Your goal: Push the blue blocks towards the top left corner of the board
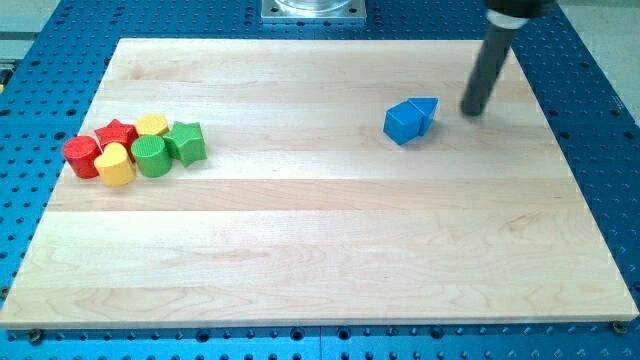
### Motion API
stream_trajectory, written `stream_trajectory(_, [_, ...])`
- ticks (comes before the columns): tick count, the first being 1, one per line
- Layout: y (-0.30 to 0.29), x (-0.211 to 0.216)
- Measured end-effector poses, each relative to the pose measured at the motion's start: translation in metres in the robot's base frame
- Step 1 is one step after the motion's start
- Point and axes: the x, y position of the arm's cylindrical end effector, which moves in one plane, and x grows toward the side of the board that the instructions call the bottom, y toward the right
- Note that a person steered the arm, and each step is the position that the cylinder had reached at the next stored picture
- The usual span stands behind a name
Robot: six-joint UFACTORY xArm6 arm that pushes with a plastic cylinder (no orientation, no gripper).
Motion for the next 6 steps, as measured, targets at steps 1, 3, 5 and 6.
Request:
stream_trajectory(1, [-0.035, -0.002])
stream_trajectory(3, [-0.087, -0.008])
stream_trajectory(5, [-0.137, -0.008])
stream_trajectory(6, [-0.15, -0.008])
